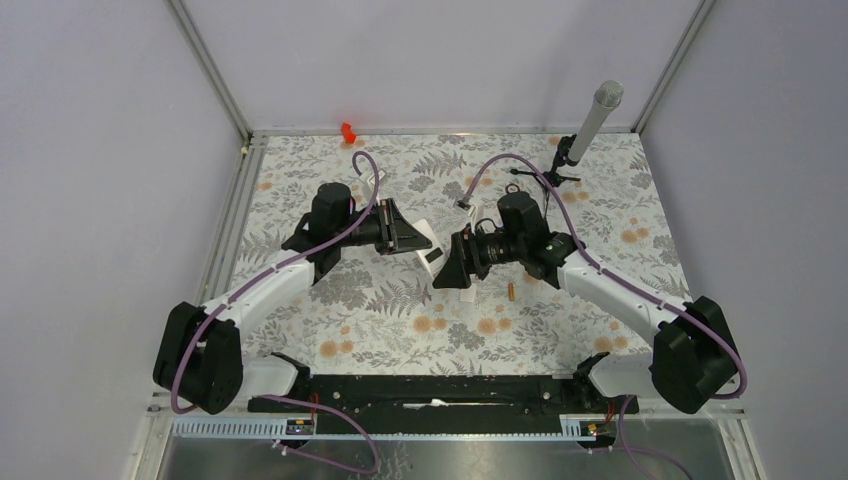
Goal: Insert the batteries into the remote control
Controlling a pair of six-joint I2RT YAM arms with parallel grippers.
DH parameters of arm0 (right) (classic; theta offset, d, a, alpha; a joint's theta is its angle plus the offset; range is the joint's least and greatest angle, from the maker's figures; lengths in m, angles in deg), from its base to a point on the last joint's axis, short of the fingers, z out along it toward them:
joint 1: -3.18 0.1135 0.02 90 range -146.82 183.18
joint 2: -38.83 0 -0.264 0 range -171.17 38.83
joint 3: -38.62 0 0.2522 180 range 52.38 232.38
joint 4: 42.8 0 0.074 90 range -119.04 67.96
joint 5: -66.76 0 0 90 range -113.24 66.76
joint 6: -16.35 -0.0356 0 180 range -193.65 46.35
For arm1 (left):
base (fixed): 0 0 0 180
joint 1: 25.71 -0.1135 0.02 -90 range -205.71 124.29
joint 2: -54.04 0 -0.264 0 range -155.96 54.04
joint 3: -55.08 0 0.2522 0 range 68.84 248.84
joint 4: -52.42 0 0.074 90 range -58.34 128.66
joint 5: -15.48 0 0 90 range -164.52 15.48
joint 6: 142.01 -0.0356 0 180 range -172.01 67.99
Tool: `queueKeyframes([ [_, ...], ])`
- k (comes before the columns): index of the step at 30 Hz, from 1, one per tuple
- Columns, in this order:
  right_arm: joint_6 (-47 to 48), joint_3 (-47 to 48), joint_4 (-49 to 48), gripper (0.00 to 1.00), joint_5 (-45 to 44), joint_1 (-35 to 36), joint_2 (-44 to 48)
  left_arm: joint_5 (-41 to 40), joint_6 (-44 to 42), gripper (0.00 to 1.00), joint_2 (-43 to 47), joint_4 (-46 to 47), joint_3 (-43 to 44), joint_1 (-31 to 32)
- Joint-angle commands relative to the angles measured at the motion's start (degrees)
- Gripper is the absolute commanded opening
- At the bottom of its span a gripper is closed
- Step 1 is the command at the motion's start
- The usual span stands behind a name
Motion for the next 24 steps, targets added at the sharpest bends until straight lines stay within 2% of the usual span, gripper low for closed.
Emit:
queueKeyframes([
  [1, 1.24, 2.75, -1.87, 0.70, 3.52, 0.44, -0.93, 0.01, -0.09, 0.00, -0.75, 2.51, 2.84, -0.14],
  [12, -0.58, 3.66, -2.08, 0.58, 1.90, 0.47, -2.76, 0.19, -0.19, 0.00, -1.10, 2.78, 2.78, -0.14],
  [24, -6.80, 3.44, -5.36, 0.56, -3.71, 0.46, -2.64, 0.30, -0.61, 0.00, -0.93, 2.71, 2.76, -0.14],
])
